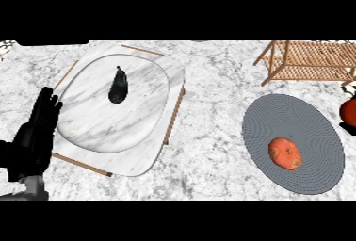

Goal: Pick the tomato from the placemat and place it in the tiered shelf

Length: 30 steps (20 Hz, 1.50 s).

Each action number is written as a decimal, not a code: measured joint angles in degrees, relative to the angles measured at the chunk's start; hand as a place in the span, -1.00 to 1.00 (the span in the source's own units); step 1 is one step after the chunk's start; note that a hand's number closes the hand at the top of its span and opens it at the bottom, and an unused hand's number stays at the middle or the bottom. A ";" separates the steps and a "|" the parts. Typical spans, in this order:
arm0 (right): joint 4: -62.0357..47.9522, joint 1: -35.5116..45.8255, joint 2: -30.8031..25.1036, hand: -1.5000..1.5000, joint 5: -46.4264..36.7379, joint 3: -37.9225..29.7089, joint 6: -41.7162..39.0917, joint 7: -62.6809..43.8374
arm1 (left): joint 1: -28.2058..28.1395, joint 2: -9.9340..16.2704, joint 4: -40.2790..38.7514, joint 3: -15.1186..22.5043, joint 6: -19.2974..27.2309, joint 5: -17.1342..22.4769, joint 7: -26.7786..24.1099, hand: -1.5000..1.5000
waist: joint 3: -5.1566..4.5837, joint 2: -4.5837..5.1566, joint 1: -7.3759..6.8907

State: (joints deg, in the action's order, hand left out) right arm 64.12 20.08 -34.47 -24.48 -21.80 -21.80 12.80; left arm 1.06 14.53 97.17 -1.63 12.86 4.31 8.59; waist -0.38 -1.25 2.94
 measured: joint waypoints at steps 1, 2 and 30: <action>1.95 0.06 -0.67 1.00 1.67 -1.89 -0.67 -2.28 | 0.37 0.06 0.06 -0.30 0.18 0.05 0.27 0.00 | 0.03 0.00 0.20; 3.89 0.34 -1.17 1.00 3.12 -3.60 -1.11 -5.12 | 0.60 -0.11 -0.26 -0.21 0.19 -0.01 0.21 0.00 | 0.05 0.08 0.17; -20.24 20.71 -10.07 1.00 3.34 -8.25 14.05 -9.63 | 3.74 -3.21 0.85 0.50 -2.92 -2.68 2.06 0.00 | 0.44 1.59 -4.19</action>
State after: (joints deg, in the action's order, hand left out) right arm 43.88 40.79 -44.54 -21.14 -30.05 -7.75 3.17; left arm 4.80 11.32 98.03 -1.13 9.93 1.63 10.64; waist 0.06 0.33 -1.25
